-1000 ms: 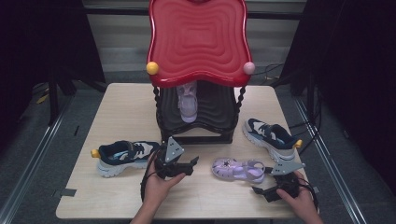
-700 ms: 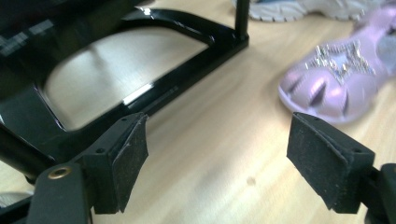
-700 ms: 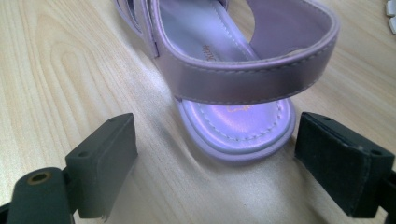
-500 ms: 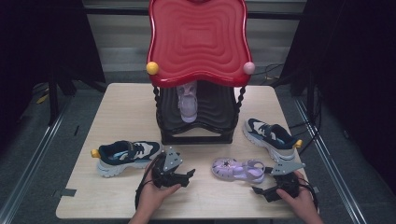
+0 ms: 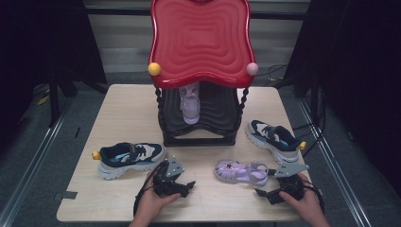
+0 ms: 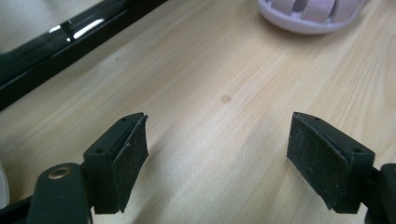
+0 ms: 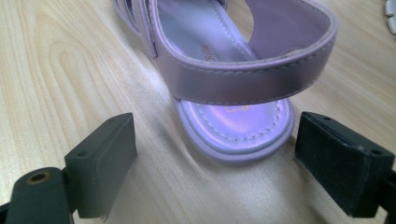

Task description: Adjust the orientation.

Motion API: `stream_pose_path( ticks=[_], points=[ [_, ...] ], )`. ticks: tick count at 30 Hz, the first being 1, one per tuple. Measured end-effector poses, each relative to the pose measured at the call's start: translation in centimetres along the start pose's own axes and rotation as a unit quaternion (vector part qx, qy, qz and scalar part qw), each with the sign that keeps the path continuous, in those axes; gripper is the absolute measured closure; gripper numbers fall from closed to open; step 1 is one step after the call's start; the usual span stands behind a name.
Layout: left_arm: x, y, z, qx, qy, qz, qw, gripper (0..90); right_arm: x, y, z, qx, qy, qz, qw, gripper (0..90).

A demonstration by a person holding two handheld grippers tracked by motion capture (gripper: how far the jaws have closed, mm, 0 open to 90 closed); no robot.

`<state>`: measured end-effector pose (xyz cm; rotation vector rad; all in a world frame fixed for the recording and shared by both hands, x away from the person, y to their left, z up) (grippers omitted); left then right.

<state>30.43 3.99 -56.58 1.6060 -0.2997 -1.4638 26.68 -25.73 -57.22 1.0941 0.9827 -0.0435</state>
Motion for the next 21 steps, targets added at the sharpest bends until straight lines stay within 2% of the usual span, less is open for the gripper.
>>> stream_pose_path(
  ticks=[5, 11, 21],
  points=[
    [-0.03, -0.32, -0.06, -0.002, -0.004, -0.004, 1.0, 19.8, 0.0, 0.0, -0.01, 0.0, 0.0, 0.0, 1.0, 12.1],
    [-0.06, -0.49, -0.06, -0.004, -0.02, -0.008, 0.9998, 18.6, 0.02, 0.01, 0.0, -0.001, -0.001, -0.002, 1.0, 11.8],
    [-0.03, -0.57, 0.08, -0.003, -0.023, -0.013, 0.9996, 15.9, 0.29, 0.6, -0.16, 0.006, 0.005, -0.003, 1.0, 13.1]
  ],
)
Point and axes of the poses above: each handheld gripper's, and its own axes: x roughly forward along the jaws, y roughly out of its top, z roughly to its right, the point moved 9 cm from there along x, roughly forward along the jaws, and after that the axes turned 11 degrees about -y, right-handed, at the moved point
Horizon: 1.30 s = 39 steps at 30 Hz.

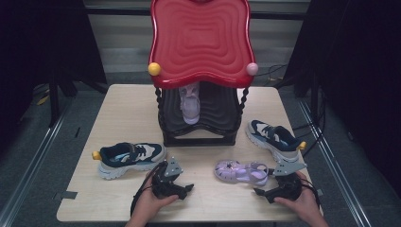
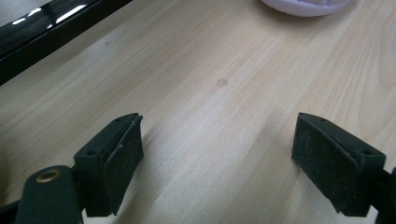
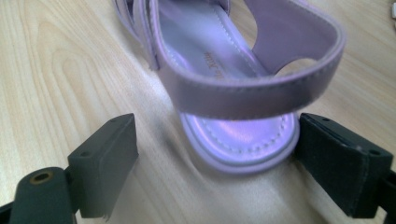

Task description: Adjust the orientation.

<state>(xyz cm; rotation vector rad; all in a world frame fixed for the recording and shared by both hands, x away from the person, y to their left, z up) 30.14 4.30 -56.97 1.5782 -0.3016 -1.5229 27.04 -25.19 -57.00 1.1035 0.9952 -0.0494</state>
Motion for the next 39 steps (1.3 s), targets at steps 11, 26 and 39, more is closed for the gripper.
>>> stream_pose_path(
  ticks=[11, 26, 39],
  points=[
    [0.0, 0.0, 0.0, -0.003, 0.002, 0.002, 1.0, 15.8, 1.3, 1.1, 0.6, -0.002, 0.008, 0.002, 1.0, 20.4],
    [0.0, 0.0, 0.0, -0.001, 0.001, 0.001, 1.0, 15.8, -0.4, 0.3, -1.4, -0.003, 0.016, 0.007, 0.9998, 36.2],
    [0.0, 0.0, 0.0, 0.0, 0.001, 0.002, 1.0, 15.8, 0.3, 0.6, -1.8, 0.009, 0.003, 0.011, 0.9999, 17.1]
  ],
)
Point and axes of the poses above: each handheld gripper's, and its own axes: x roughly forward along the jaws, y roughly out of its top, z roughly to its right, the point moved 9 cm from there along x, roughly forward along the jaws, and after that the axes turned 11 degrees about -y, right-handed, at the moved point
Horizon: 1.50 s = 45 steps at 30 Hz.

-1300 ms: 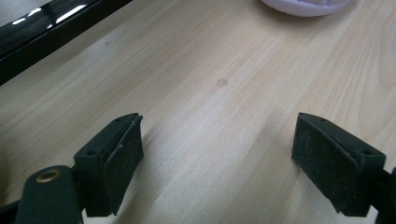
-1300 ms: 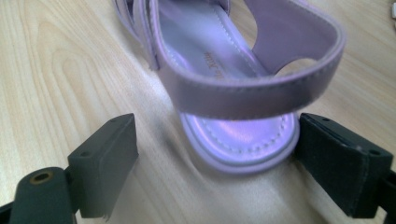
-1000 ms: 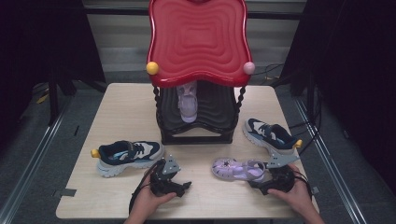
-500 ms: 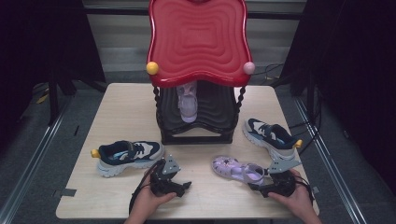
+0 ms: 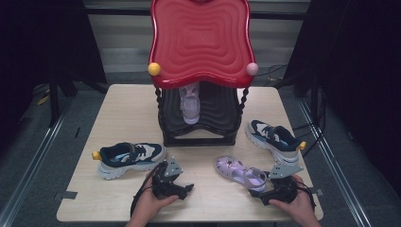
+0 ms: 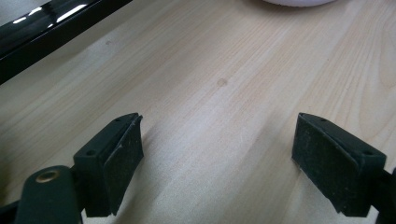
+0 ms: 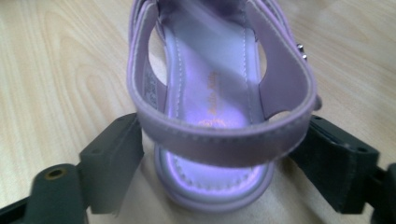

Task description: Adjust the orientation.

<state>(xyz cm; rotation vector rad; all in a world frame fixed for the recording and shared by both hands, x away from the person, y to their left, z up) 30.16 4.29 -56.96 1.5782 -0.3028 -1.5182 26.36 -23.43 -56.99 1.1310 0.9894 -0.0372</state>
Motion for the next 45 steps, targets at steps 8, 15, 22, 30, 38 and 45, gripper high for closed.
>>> stream_pose_path(
  ticks=[8, 15, 22, 30, 38, 45],
  points=[
    [0.0, 0.0, 0.0, 0.0, 0.0, 0.0, 1.0, 15.8, 0.6, 0.7, -0.2, -0.004, 0.002, 0.007, 1.0, 16.8],
    [0.0, 0.0, 0.0, 0.0, 0.0, 0.0, 1.0, 15.8, 1.2, 1.1, -0.3, -0.008, 0.0, 0.001, 1.0, 18.7],
    [0.0, 0.0, 0.0, 0.0, 0.0, 0.0, 1.0, 15.8, 1.4, 1.3, -0.3, -0.008, -0.007, 0.003, 0.9999, 23.3],
    [0.0, 0.0, 0.0, 0.0, 0.0, 0.0, 1.0, 15.8, 1.2, 1.3, -0.3, -0.003, 0.008, 0.008, 0.9999, 28.5],
    [0.0, 0.0, 0.0, 0.0, 0.001, 0.0, 1.0, 15.8, 1.1, 1.4, -0.4, -0.006, 0.013, 0.013, 0.9998, 33.9],
    [0.0, 0.0, 0.0, 0.0, 0.0, 0.0, 1.0, 15.8, 1.1, 1.4, -0.3, -0.004, 0.011, 0.018, 0.9998, 36.4]
  ],
)
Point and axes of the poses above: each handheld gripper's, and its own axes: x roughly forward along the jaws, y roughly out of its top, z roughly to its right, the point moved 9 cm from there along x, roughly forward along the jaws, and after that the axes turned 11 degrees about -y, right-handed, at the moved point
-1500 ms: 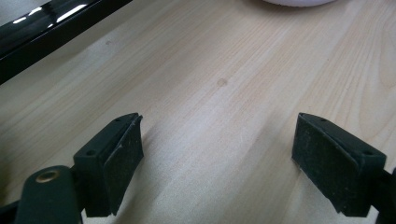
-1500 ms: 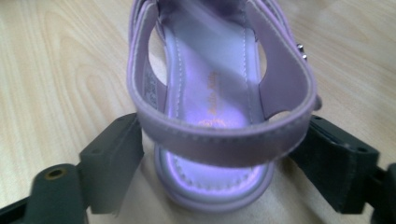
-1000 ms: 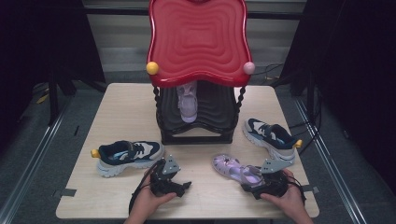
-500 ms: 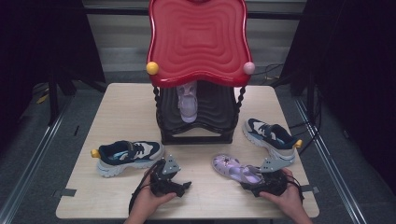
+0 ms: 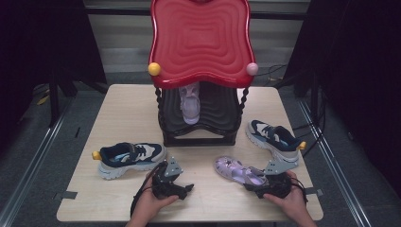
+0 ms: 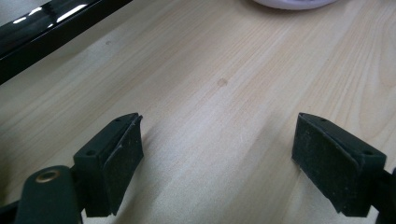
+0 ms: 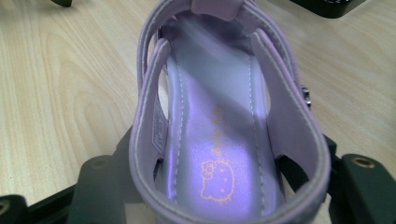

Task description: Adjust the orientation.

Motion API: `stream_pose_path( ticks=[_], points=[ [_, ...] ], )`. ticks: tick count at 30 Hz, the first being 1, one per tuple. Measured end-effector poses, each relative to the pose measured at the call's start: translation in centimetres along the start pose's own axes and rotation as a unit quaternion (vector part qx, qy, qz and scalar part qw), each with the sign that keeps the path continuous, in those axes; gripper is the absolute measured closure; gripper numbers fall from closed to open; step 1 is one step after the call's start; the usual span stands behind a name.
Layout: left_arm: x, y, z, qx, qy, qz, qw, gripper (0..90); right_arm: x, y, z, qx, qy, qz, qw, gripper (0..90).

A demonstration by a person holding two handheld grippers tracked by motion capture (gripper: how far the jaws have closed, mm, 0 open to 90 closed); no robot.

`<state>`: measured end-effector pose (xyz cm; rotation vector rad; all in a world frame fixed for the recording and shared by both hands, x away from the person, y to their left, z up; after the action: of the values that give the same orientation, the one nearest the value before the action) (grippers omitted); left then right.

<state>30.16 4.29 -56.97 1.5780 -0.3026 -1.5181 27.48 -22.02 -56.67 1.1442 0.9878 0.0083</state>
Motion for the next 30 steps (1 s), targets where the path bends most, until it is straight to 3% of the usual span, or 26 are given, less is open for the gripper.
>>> stream_pose_path(
  ticks=[14, 30],
  points=[
    [0.0, 0.0, 0.0, 0.0, 0.001, -0.002, 1.0, 15.8, -0.3, 0.1, 0.0, 0.004, -0.006, 0.012, 0.9999, 37.1],
    [0.0, 0.0, 0.0, 0.0, 0.001, -0.001, 1.0, 15.8, -1.6, 1.4, 0.6, 0.03, -0.019, 0.057, 0.9978, 37.2]
  ],
)
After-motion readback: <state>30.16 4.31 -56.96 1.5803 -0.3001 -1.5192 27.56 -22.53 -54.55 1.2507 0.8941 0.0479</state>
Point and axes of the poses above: each handheld gripper's, and its own axes: x roughly forward along the jaws, y roughly out of its top, z roughly to its right, the point moved 9 cm from there along x, roughly forward along the jaws, and after that the axes turned 11 degrees about -y, right-handed, at the moved point
